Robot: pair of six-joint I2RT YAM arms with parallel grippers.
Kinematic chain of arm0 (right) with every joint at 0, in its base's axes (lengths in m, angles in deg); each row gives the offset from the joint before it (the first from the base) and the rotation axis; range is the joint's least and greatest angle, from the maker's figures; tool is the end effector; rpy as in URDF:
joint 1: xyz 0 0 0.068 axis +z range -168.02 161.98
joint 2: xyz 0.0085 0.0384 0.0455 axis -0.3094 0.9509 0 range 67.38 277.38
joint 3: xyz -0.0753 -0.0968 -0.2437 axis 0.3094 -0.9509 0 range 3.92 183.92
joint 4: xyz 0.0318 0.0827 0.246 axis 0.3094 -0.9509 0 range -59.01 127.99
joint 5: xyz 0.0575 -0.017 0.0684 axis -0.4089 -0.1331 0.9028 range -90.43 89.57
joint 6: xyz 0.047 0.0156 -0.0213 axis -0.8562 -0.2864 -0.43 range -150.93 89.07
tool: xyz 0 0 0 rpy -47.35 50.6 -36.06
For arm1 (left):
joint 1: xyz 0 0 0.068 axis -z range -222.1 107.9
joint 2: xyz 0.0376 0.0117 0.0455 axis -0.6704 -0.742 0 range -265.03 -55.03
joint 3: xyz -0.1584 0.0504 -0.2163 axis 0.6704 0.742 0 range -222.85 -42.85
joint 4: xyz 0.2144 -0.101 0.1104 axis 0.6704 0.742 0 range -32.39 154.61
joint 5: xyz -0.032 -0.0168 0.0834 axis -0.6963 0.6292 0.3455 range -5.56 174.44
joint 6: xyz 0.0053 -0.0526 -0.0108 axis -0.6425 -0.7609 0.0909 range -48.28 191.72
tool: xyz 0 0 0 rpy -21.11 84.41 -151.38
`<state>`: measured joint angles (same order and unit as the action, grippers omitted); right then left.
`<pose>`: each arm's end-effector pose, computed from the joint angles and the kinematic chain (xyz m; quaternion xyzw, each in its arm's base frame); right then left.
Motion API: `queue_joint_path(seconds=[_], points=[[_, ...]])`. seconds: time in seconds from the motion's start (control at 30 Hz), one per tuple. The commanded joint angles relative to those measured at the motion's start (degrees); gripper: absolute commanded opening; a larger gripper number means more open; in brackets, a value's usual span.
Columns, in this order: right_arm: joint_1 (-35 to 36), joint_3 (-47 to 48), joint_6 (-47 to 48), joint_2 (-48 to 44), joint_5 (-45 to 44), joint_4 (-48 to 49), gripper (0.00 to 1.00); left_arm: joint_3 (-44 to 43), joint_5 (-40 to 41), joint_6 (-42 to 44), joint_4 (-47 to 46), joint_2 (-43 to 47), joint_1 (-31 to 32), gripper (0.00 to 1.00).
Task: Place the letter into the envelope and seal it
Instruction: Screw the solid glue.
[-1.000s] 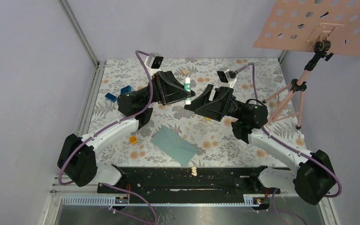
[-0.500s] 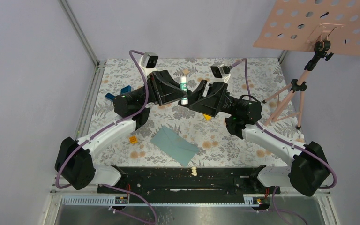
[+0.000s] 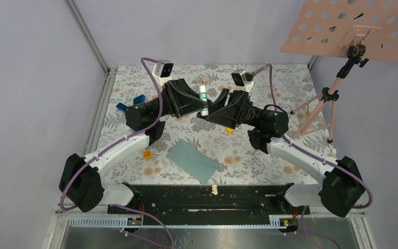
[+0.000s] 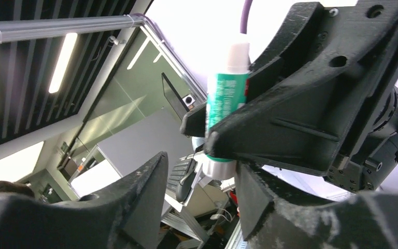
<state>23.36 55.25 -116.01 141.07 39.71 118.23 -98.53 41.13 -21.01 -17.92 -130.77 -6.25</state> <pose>0.1717 0.1819 0.4148 -0.2093 0.3639 0.8486 0.3218 0.1983 -0.1735 0.4240 0.1785 0.4104 -0.8472 0.2863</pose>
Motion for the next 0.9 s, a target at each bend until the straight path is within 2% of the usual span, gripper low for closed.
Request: queue_joint_path(seconds=[0.0,0.17,0.3,0.37,0.4,0.47,0.5,0.77,0.87], points=[[0.3,1.8,0.8,-1.3,-3.1,4.5,0.50,0.6,-2.3,2.2,-1.3,1.4,0.2,0.00],[0.4,1.3,0.4,-0.9,-4.5,4.5,0.23,1.0,-2.4,1.9,-2.5,1.1,0.2,0.00],[0.3,0.1,0.3,-0.8,-5.6,4.5,0.13,1.3,-2.4,1.9,-3.3,1.0,0.3,0.00],[0.3,-0.3,0.4,-0.8,-6.0,4.5,0.00,1.5,-2.5,1.6,-3.7,0.7,0.2,0.00],[0.4,-0.4,0.4,-0.8,-6.0,4.6,0.00,1.3,-2.6,1.3,-4.0,0.6,0.1,0.04],[0.3,-0.4,0.3,-0.8,-5.6,4.4,0.00,0.7,-3.0,0.3,-4.4,-0.1,0.1,0.27],[0.3,-0.3,0.3,-0.8,-5.1,4.5,0.00,0.1,-3.3,-0.2,-4.4,-0.3,-0.2,0.32],[0.3,-1.2,0.0,-0.7,-4.5,4.5,0.00,-3.6,-6.3,-3.5,-4.9,-1.9,-2.0,0.33],[0.3,-1.2,-0.1,-0.5,-4.4,4.4,0.00,-4.1,-6.4,-4.0,-5.0,-2.0,-2.2,0.40]])
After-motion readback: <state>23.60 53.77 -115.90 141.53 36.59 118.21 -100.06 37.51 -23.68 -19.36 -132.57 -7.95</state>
